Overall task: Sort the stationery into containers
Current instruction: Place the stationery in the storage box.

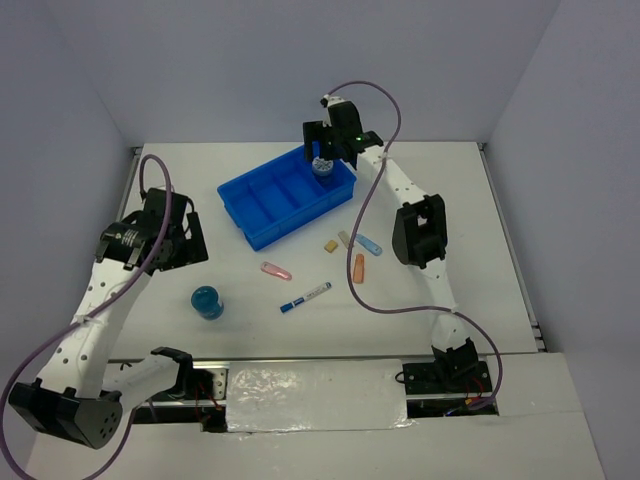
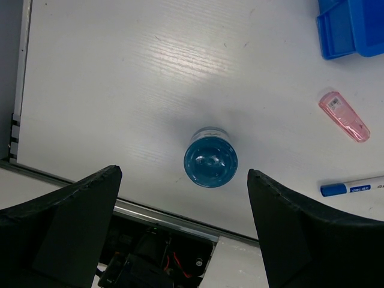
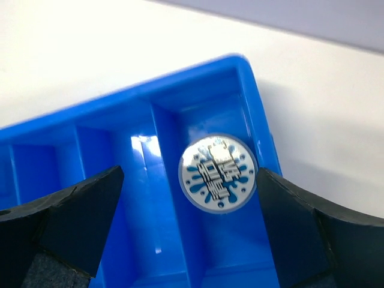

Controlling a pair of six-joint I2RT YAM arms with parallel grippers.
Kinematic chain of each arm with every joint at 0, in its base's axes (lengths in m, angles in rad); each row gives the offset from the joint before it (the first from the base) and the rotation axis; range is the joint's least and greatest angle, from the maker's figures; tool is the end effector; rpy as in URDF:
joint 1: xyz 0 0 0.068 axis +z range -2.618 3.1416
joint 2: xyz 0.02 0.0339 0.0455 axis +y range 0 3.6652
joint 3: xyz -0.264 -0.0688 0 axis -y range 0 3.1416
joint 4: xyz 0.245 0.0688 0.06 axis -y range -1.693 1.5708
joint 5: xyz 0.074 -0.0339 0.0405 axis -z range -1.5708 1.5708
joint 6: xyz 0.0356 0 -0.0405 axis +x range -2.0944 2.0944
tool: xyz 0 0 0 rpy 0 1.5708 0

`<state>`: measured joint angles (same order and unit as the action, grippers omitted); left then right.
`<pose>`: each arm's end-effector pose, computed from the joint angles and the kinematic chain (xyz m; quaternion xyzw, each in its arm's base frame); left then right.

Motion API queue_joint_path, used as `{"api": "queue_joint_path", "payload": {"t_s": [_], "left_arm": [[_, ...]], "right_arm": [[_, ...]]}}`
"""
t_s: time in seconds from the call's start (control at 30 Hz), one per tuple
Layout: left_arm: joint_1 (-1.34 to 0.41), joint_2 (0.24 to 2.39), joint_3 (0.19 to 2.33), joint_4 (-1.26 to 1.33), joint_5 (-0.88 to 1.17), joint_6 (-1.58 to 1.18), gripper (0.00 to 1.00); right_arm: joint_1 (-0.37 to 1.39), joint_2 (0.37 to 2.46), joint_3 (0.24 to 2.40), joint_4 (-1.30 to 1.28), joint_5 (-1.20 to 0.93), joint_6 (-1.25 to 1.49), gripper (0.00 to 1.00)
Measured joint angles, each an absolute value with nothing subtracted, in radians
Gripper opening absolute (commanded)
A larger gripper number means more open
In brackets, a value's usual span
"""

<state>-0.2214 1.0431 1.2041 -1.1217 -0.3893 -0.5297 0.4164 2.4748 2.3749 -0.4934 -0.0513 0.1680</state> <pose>0.1791 -0.0265 0.3524 -0.2011 0.9158 0.0636 0.3418 0.5188 0.2314 0.2508 -0.1213 0.8743 0.1569 0.4429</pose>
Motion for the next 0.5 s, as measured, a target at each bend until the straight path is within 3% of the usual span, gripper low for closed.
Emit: {"api": "queue_joint_path", "payload": {"t_s": [0.23,0.5], "left_arm": [[-0.221,1.092,1.148,-1.12,-0.385,-0.582,0.99],[-0.221,1.16,0.897,-1.035,-0.23,-0.667,0.99]], "right_arm": [[0.416,2.442,2.399,-0.486,-0.049,0.171,1.0],[0.455,2.014,2.006,-0.508,-0.052,0.203,1.0]]}}
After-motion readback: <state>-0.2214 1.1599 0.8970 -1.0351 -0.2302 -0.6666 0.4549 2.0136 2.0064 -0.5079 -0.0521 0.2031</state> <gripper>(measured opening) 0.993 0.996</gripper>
